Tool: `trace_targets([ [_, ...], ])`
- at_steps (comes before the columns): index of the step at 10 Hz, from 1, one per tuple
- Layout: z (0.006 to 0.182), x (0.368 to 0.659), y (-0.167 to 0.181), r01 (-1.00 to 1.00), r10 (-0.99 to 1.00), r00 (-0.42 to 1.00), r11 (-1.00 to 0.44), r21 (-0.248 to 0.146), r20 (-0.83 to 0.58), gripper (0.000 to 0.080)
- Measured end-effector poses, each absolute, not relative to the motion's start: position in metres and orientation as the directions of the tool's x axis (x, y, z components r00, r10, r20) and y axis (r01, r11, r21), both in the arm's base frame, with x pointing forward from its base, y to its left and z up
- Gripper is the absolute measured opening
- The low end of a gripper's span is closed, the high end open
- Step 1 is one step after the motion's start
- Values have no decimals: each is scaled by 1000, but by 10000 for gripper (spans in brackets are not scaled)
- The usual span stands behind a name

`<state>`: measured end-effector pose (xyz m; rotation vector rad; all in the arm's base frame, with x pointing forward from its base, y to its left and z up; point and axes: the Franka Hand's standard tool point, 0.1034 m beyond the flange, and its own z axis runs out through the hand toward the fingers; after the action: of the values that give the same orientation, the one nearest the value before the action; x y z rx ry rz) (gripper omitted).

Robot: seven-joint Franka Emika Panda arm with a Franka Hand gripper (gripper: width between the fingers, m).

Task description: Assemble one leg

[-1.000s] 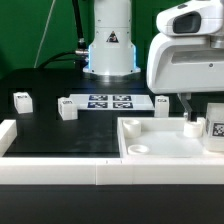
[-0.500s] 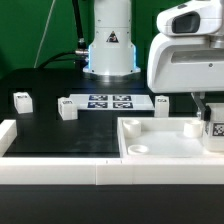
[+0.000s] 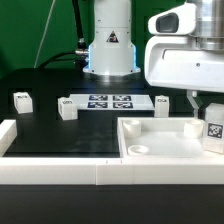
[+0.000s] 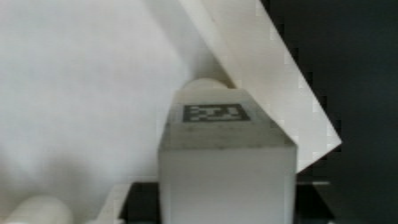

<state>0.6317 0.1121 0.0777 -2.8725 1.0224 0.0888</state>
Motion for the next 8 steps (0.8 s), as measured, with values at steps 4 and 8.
trace_targets([
  [4,77,631,109,-909,-902,415,-415,-27,-120,292],
  [8,77,629,110,-999,-993,-23,20,25,-114,292],
])
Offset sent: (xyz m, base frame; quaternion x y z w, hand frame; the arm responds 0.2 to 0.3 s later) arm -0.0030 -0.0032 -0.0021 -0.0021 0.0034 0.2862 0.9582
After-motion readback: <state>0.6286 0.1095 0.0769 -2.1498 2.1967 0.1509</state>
